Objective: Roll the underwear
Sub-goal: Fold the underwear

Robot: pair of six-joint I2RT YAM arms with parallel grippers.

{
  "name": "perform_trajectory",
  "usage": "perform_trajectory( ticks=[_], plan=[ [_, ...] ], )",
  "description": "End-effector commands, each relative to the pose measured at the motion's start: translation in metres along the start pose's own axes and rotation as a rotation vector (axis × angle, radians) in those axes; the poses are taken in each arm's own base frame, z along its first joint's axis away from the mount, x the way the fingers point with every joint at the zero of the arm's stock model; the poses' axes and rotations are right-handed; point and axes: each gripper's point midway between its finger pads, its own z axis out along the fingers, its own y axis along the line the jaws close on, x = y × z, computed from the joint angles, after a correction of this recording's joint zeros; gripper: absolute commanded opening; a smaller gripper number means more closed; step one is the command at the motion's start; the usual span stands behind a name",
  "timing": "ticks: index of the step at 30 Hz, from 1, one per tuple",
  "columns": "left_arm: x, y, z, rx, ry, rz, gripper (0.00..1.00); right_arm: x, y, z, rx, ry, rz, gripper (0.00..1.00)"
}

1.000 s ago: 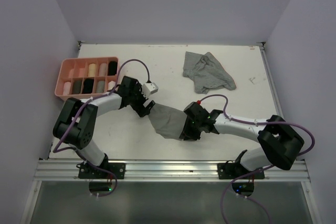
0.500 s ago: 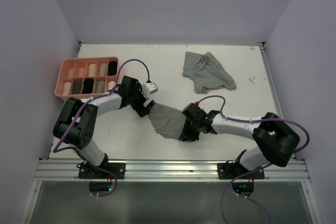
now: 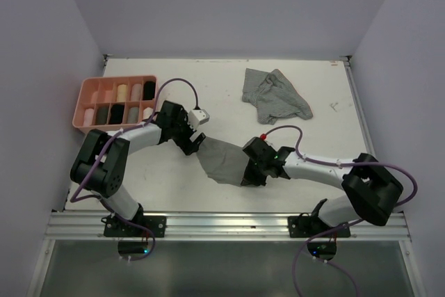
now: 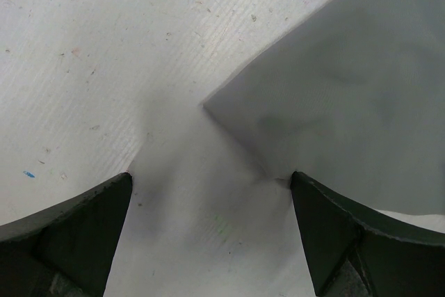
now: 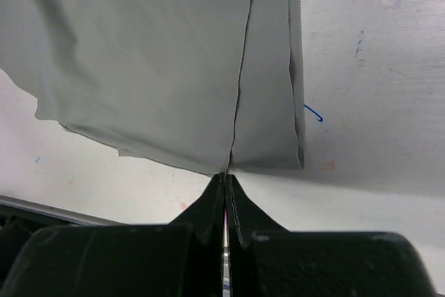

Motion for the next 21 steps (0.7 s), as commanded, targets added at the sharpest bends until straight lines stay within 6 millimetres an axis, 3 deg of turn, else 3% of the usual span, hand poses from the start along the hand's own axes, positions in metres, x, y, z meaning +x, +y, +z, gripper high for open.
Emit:
perform_trajectory(
  ticks=[1, 11, 14, 21],
  plan=[
    [0.032, 0.003, 0.004, -0.029, 0.123, 0.003, 1.0, -0.013, 0.001, -0.015, 0.007, -0.076, -0.001, 0.0],
    [0.032, 0.002, 0.003, -0.023, 0.124, 0.018, 1.0, -0.015, -0.005, -0.013, 0.046, -0.085, -0.02, 0.0],
    [0.033, 0.001, 0.003, -0.022, 0.127, 0.016, 1.0, -0.012, 0.003, -0.011, 0.016, -0.062, -0.015, 0.17],
    [0.033, 0.001, 0.002, -0.024, 0.121, 0.016, 1.0, -0.013, 0.013, -0.006, -0.017, -0.059, 0.006, 0.23]
  ],
)
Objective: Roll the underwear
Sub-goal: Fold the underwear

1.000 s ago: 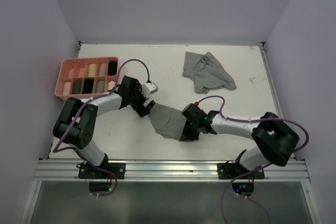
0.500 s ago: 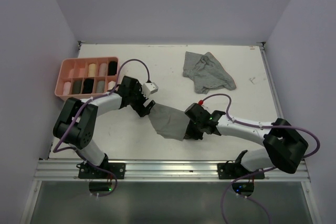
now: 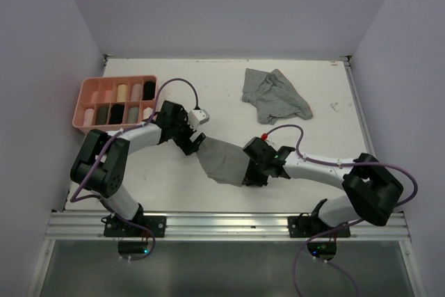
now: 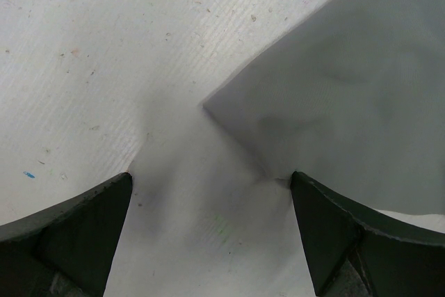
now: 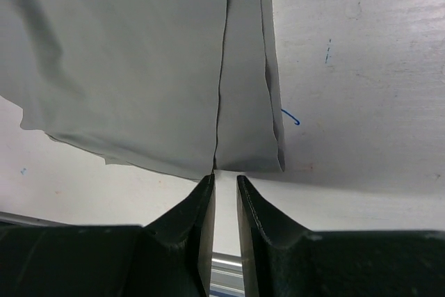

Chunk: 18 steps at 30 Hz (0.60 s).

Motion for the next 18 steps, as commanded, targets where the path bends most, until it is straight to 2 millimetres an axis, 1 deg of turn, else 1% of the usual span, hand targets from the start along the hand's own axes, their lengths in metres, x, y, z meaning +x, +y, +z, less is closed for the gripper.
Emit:
perform_trajectory(
  ticks=[1, 13, 16, 18],
  plan=[
    [0.034, 0.0, 0.002, -0.024, 0.122, 0.013, 1.0, -0.008, 0.024, 0.0, -0.065, -0.024, 0.025, 0.23],
    [0.034, 0.001, 0.003, -0.023, 0.122, 0.016, 1.0, -0.006, 0.03, 0.011, -0.069, -0.005, 0.034, 0.23],
    [0.035, 0.001, 0.003, -0.024, 0.122, 0.017, 1.0, -0.006, 0.029, 0.01, -0.064, -0.005, 0.033, 0.17],
    [0.036, 0.0, 0.003, -0.023, 0.124, 0.018, 1.0, -0.006, 0.027, 0.007, -0.057, -0.003, 0.036, 0.11]
  ],
)
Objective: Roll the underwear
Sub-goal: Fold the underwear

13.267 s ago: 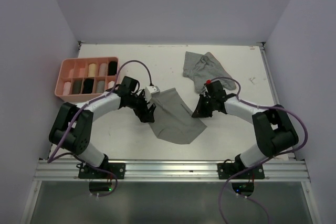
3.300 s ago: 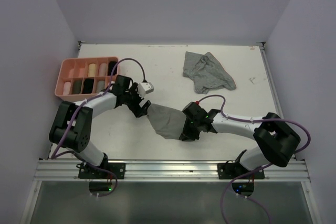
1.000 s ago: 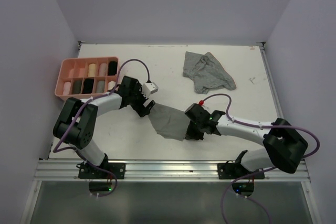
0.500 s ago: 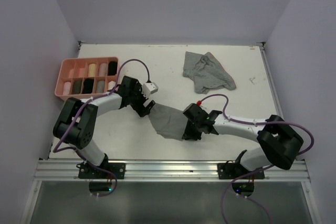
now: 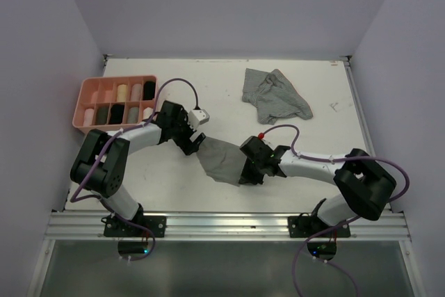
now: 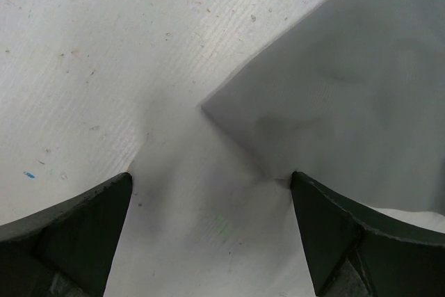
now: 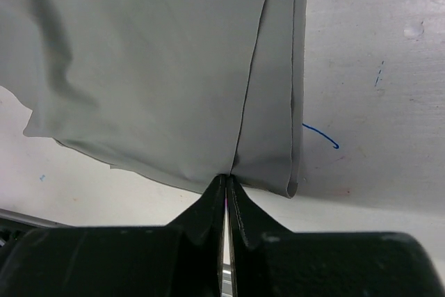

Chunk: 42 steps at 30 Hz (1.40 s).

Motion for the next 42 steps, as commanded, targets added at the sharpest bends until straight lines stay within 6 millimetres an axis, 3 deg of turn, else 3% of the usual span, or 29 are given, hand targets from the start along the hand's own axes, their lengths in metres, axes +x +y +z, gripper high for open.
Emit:
perform_trajectory(
  ticks=[1, 4, 17, 26, 29, 34, 37, 42],
  plan=[
    [0.036, 0.001, 0.003, -0.024, 0.122, 0.018, 1.0, -0.006, 0.011, -0.007, -0.017, -0.024, 0.019, 0.06],
    [0.036, 0.001, 0.003, -0.022, 0.126, 0.018, 1.0, -0.006, 0.009, -0.01, -0.008, -0.024, 0.02, 0.0],
    [0.037, 0.001, 0.003, -0.024, 0.129, 0.018, 1.0, -0.017, 0.002, -0.026, 0.001, -0.099, 0.034, 0.0],
    [0.037, 0.001, 0.003, -0.022, 0.131, 0.02, 1.0, -0.02, -0.011, -0.024, 0.051, -0.119, 0.038, 0.0],
    [0.037, 0.001, 0.003, -0.021, 0.133, 0.023, 1.0, -0.018, -0.005, -0.024, 0.023, -0.097, 0.034, 0.0],
    [0.036, 0.001, 0.003, -0.019, 0.128, 0.019, 1.0, -0.009, 0.01, -0.019, -0.041, -0.044, 0.042, 0.2],
    [0.036, 0.0, 0.002, -0.02, 0.129, 0.019, 1.0, -0.008, 0.008, -0.016, -0.035, -0.041, 0.045, 0.31],
    [0.038, -0.001, 0.002, -0.02, 0.129, 0.017, 1.0, -0.007, 0.011, -0.011, -0.041, -0.03, 0.034, 0.32]
  ],
)
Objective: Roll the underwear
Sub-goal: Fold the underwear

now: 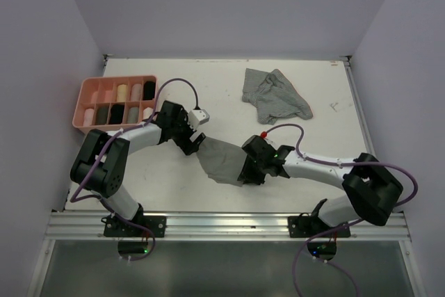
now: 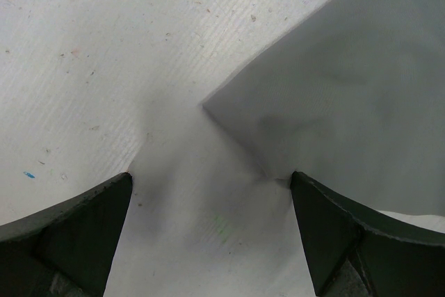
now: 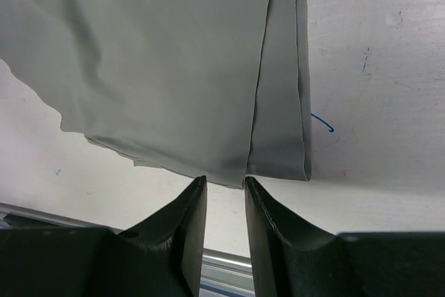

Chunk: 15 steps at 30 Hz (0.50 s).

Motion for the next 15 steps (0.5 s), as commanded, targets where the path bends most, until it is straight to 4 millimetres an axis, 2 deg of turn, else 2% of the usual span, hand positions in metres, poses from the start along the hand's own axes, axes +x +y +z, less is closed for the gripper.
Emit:
perform_trajectory(
  ticks=[1, 6, 10, 13, 15],
  plan=[
    [0.037, -0.001, 0.002, -0.021, 0.128, 0.017, 1.0, -0.002, 0.01, 0.005, -0.02, -0.002, 0.005, 0.32],
    [0.034, 0.001, 0.001, -0.026, 0.121, 0.021, 1.0, 0.009, 0.006, 0.012, 0.02, 0.06, -0.013, 0.3],
    [0.035, 0.001, 0.001, -0.027, 0.124, 0.022, 1.0, 0.008, 0.005, 0.013, 0.04, 0.057, -0.022, 0.3],
    [0.034, 0.002, 0.001, -0.027, 0.122, 0.021, 1.0, 0.007, 0.004, 0.013, 0.04, 0.056, -0.019, 0.25],
    [0.035, 0.001, 0.001, -0.027, 0.124, 0.022, 1.0, 0.009, 0.005, 0.013, 0.039, 0.064, -0.018, 0.25]
  ],
)
